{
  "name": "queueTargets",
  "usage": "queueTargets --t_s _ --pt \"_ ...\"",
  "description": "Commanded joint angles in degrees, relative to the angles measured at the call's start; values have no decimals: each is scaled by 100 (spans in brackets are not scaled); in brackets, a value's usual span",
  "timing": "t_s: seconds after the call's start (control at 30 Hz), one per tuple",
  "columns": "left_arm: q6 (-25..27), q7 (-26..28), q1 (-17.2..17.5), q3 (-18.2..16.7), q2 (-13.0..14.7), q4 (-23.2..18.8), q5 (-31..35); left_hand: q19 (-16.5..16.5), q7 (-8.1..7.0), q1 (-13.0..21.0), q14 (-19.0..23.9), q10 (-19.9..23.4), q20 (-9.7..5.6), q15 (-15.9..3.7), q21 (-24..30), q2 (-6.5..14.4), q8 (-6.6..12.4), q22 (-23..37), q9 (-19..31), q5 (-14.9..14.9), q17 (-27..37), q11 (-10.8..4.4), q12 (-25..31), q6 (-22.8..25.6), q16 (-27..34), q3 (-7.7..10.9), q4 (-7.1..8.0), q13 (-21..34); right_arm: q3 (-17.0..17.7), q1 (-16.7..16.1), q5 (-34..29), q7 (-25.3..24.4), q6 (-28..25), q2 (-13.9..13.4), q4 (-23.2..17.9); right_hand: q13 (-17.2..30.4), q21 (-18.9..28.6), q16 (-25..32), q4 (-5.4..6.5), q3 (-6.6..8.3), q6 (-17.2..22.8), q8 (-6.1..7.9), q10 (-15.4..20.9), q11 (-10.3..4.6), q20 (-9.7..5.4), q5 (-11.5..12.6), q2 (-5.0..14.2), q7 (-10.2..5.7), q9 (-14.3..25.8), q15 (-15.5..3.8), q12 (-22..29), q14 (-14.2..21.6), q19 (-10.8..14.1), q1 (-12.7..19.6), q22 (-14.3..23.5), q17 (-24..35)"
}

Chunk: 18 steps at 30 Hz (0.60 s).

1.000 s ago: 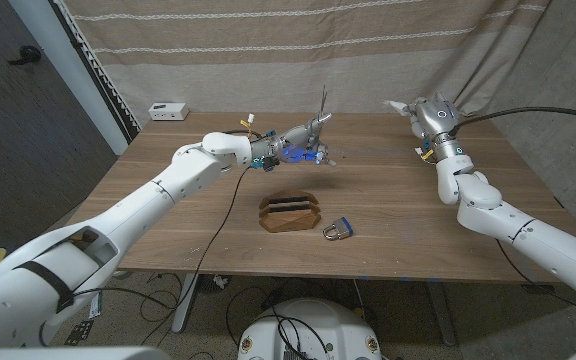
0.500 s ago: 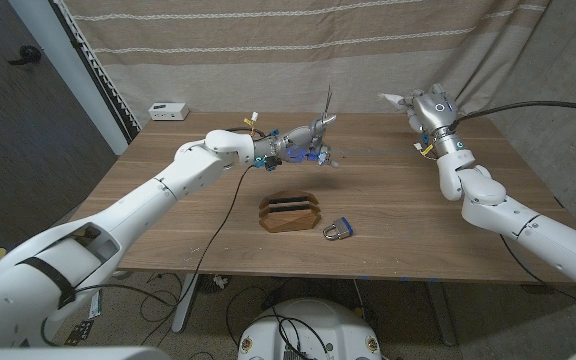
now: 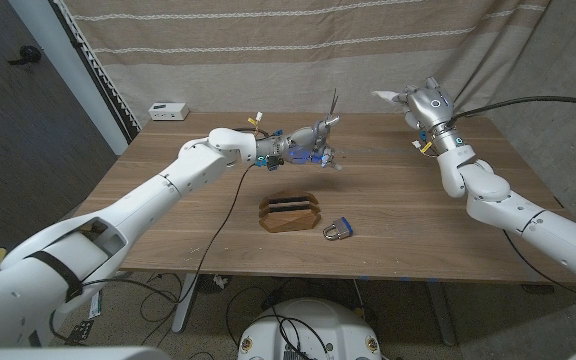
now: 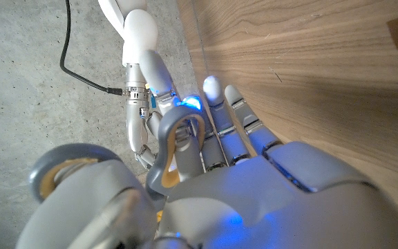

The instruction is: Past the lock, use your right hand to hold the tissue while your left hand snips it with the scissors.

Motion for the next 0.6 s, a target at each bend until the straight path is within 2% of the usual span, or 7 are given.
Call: queueTargets --t_s 0.03,0.3,0.6 --pt "-169 -357 -177 41 -246 437 -98 52 145 80 22 432 -13 -457 -10 -18 48 17 20 23 36 -378 1363 155 40 -257 -207 403 51 -70 -253 125 188 -183 -163 36 39 71 -2 42 33 -20 -43 -4 -886 -6 19 19 -3 -828 19 -62 -32 15 27 27" --pt "-221 -615 -352 130 -472 857 -96 57 145 94 26 441 -10 -459 -14 -17 47 18 1 31 60 -370 1364 157 55 -257 -209 404 164 -235 -357 151 139 -262 -353 90 66 141 -6 66 19 -26 -84 19 -892 -31 20 20 -45 -822 27 -151 -94 26 42 76" --pt "-257 -863 -484 208 -625 1182 -53 53 145 102 33 450 -10 -437 -14 -14 59 27 6 37 77 -373 1364 162 68 -257 -209 404 138 -129 -507 224 347 -259 -301 113 77 199 -4 83 16 -25 -99 8 -897 -48 22 20 -72 -820 29 -208 -136 32 49 113"
